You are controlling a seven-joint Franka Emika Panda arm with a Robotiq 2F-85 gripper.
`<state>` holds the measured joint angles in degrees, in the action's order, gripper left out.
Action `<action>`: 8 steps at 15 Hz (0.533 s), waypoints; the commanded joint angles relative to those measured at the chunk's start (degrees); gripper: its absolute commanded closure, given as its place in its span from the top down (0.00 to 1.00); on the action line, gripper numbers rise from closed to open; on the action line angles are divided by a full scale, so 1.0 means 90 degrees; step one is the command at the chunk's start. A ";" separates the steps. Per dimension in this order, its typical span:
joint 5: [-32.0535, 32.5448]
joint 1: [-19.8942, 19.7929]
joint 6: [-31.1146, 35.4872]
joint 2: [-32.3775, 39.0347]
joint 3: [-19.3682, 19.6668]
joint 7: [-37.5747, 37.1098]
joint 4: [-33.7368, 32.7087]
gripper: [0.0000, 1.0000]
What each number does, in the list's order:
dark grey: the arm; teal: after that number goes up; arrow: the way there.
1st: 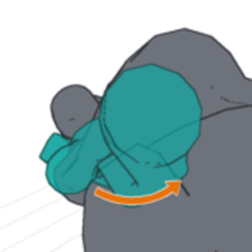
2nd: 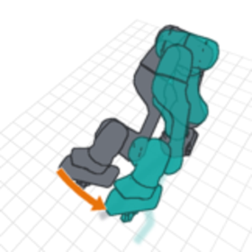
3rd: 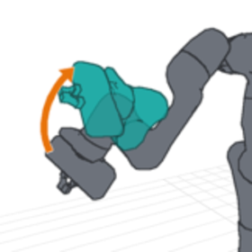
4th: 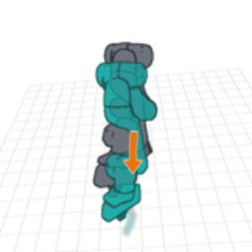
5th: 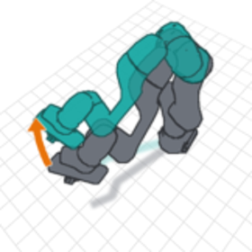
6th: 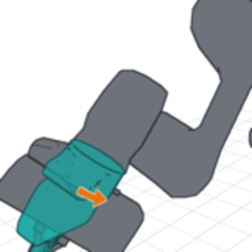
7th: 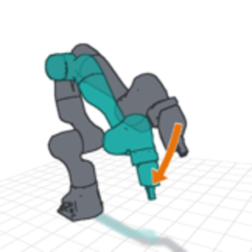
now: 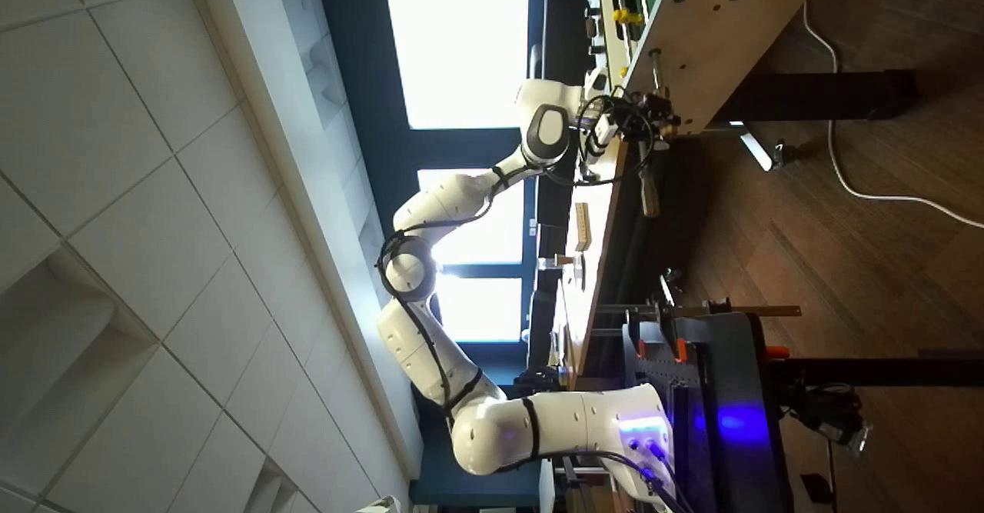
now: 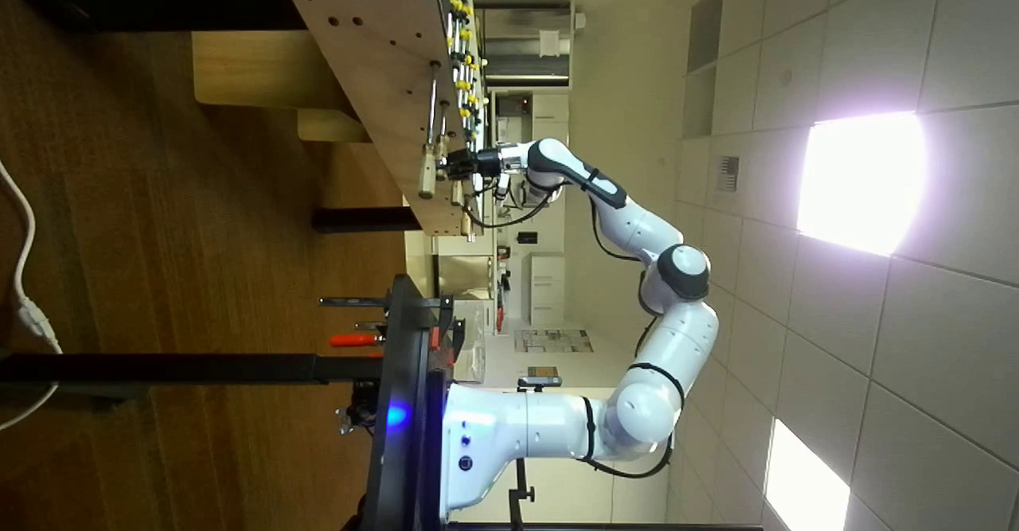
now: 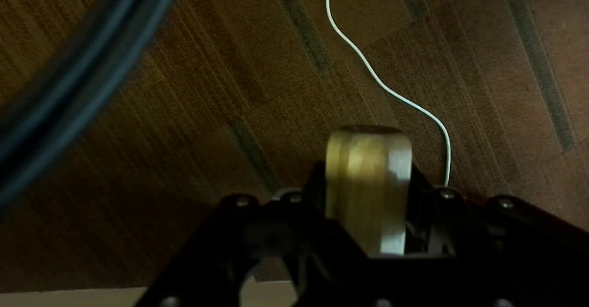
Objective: Pull two handles out
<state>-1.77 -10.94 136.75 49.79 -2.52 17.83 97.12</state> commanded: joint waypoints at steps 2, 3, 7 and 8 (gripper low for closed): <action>-0.0068 -0.0295 0.0811 -0.1010 0.0037 0.0179 0.1779 0.15; -0.0078 -0.0321 0.1012 -0.1152 0.0034 0.0176 0.2071 0.15; -0.0203 -0.0522 0.1886 -0.1717 -0.0037 0.0233 0.3255 0.15; -0.0267 -0.0602 0.2115 -0.1856 -0.0069 0.0267 0.3561 0.15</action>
<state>-2.64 -13.05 150.89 40.13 -2.74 18.97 118.05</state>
